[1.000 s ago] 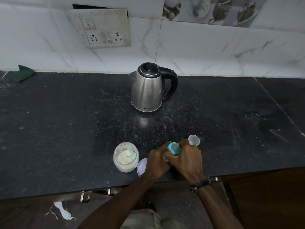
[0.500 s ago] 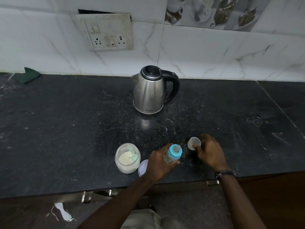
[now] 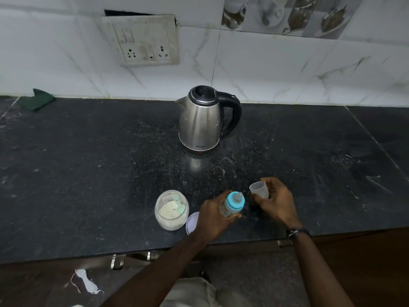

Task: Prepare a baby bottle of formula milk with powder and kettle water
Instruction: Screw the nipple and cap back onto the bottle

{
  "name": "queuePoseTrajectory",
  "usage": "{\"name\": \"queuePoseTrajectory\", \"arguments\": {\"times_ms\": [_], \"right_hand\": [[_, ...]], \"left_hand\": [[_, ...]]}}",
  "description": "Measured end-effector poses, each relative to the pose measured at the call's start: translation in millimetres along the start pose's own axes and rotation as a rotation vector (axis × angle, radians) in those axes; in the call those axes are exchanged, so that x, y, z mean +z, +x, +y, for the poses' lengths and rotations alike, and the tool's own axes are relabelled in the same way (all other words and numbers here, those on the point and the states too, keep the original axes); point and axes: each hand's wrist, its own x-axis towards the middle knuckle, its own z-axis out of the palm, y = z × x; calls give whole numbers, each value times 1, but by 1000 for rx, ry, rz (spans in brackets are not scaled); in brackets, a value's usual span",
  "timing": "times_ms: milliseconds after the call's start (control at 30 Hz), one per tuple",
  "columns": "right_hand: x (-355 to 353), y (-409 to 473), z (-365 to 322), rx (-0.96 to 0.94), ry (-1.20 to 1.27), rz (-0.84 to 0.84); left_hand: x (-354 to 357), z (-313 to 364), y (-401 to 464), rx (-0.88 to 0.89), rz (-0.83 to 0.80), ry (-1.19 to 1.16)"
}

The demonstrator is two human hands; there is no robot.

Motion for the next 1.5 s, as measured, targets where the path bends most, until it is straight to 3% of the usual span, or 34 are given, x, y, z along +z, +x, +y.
{"name": "queuePoseTrajectory", "arguments": {"times_ms": [167,333,600,900,1500], "right_hand": [[-11,-7,-23,-84,117,66],[-21,-13,-48,-253,320,-19],[-7,-14,-57,-550,99,-226],[-4,-14,-53,-582,-33,-276],[-4,-8,-50,-570,-25,-265]], "left_hand": [[2,-4,-1,-2,14,0],[2,-2,-1,12,19,0],[0,-2,-1,-18,13,-30],[0,0,-1,-23,15,-35],[4,-5,0,-61,-18,-59]]}}
